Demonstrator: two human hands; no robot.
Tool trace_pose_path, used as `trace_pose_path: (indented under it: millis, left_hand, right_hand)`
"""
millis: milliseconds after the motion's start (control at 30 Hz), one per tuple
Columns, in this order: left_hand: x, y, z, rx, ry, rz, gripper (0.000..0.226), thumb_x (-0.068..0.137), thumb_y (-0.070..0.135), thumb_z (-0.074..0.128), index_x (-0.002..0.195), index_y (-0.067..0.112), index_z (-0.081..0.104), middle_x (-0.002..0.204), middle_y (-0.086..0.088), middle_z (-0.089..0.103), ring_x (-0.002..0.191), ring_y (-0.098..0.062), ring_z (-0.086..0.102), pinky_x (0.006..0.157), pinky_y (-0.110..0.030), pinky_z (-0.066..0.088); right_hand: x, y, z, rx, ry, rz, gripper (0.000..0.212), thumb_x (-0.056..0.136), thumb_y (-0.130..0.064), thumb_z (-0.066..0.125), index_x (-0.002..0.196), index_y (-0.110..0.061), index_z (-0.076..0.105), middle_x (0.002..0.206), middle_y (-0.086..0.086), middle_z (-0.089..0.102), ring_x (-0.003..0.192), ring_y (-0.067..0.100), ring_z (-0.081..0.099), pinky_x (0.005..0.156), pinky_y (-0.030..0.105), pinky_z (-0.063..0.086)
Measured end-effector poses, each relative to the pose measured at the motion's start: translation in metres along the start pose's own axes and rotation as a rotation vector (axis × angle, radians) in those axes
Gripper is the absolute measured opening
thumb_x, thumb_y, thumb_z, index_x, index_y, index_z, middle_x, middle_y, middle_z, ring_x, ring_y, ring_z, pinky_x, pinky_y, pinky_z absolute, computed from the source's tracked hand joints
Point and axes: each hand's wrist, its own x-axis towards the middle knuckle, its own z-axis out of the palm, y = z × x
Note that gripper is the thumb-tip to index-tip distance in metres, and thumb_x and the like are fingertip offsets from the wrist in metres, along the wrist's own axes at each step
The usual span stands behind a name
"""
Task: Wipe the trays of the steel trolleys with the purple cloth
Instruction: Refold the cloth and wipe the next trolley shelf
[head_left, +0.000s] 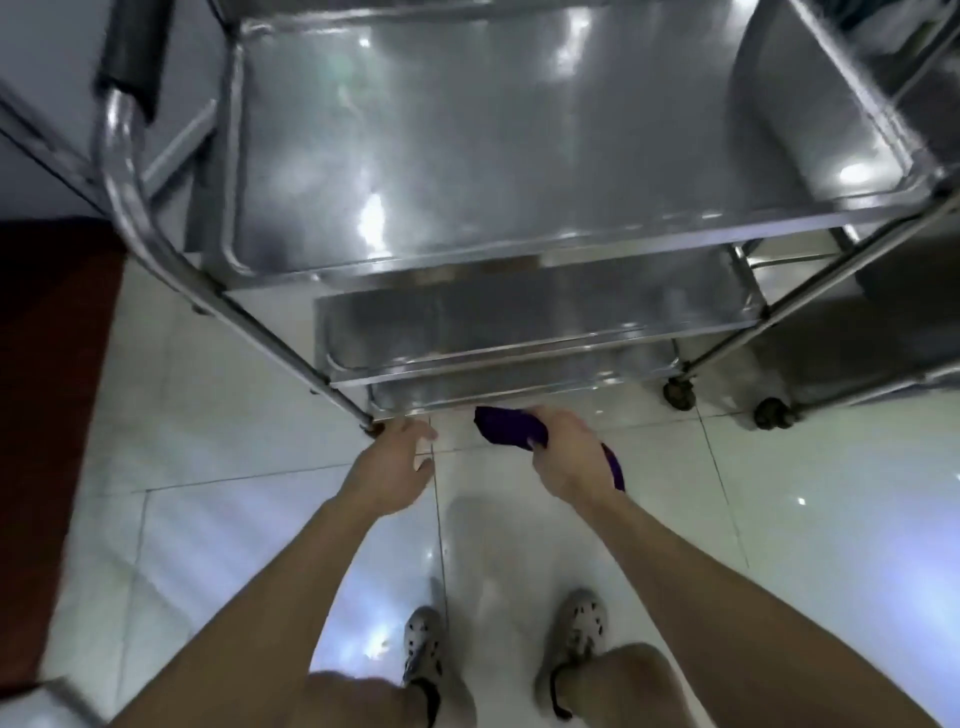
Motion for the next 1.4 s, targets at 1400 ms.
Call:
trace_pose_path:
  millis: [1400]
  left_hand:
    - [0.032,-0.348,-0.738,0.112,0.321,-0.037,0.04,0.105,0.037,0.065,0.145,0.035,0.059,0.142,0.014,0.056,0.117,-0.005,0.064,0.101,-0.037,0.057]
  right_hand:
    - [0.269,-0.731,0.029,0.314,0.216,-0.301,0.056,0.09,-0.005,0.068,0.14,-0.032,0.068,0.124,-0.004,0.074,0.107,0.017,0.068,0.095,0.034,0.053]
